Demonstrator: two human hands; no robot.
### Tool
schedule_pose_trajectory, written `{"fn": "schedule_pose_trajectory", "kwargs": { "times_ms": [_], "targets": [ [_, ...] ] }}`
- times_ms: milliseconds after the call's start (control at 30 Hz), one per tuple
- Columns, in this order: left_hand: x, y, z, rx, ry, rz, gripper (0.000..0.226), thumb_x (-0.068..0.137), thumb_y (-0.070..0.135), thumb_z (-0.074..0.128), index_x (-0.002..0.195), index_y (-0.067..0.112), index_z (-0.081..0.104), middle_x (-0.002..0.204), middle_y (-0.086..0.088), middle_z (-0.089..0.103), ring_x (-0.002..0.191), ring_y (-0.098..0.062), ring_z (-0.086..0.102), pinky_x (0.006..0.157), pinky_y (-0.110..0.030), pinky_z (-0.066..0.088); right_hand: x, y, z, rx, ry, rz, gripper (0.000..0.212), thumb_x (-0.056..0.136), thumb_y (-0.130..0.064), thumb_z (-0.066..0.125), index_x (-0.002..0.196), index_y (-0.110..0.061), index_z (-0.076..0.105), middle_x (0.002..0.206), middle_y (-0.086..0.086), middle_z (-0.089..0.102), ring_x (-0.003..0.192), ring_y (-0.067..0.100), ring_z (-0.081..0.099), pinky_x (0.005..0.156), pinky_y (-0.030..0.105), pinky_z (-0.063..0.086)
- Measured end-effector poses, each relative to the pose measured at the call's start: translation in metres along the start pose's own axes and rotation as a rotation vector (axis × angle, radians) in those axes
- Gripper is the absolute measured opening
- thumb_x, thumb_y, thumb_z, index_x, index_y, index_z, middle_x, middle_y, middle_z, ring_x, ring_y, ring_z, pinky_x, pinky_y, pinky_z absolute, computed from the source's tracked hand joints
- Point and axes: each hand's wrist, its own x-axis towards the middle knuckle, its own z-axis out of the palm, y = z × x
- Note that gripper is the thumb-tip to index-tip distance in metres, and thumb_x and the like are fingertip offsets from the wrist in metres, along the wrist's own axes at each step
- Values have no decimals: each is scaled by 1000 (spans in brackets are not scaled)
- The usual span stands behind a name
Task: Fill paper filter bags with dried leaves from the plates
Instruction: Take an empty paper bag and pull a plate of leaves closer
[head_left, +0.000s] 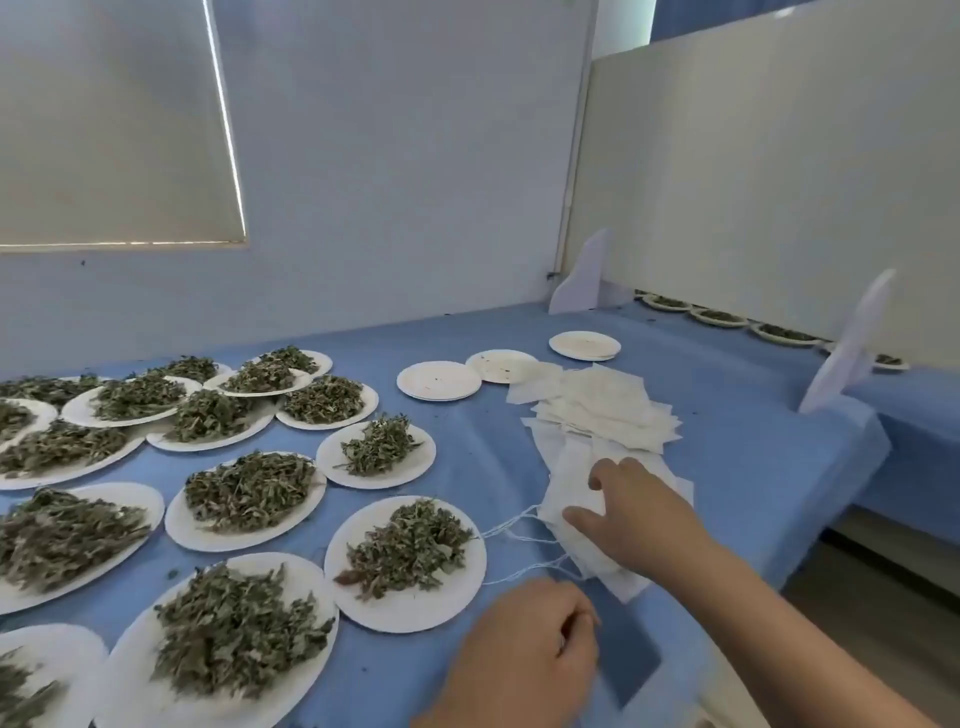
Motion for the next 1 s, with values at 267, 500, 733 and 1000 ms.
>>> {"fn": "schedule_pose_trajectory", "kwargs": {
  "times_ms": [267,500,733,1000],
  "targets": [
    [19,-31,8,124,14,82,20,94,34,43,103,30,61,99,16,56,96,-4,53,81,-22,41,2,22,15,-85,-106,191,23,89,-38,53,99,-19,46,96,-1,45,85,19,49,65,26,36],
    [16,-32,0,-73,28,43,14,91,20,54,89,26,66,80,17,54,73,3,48,70,-12,37,5,34,-8,59,60,122,23,90,-18,50,68,-25,54,70,-11,53,67,12,49,52,22,34],
    [13,-30,2,-27,23,88,15,93,22,51,95,28,65,85,18,51,77,3,48,73,-12,37,9,12,-50,571,176,-10,7,82,-22,68,78,-16,66,73,-3,63,66,11,54,57,25,40],
    [1,-1,-41,-194,545,141,24,86,14,56,99,32,64,90,14,58,80,-4,58,71,-10,42,7,-65,-52,859,145,-264,35,86,-35,63,91,0,63,80,18,57,65,12,47,60,30,38]
  ]
}}
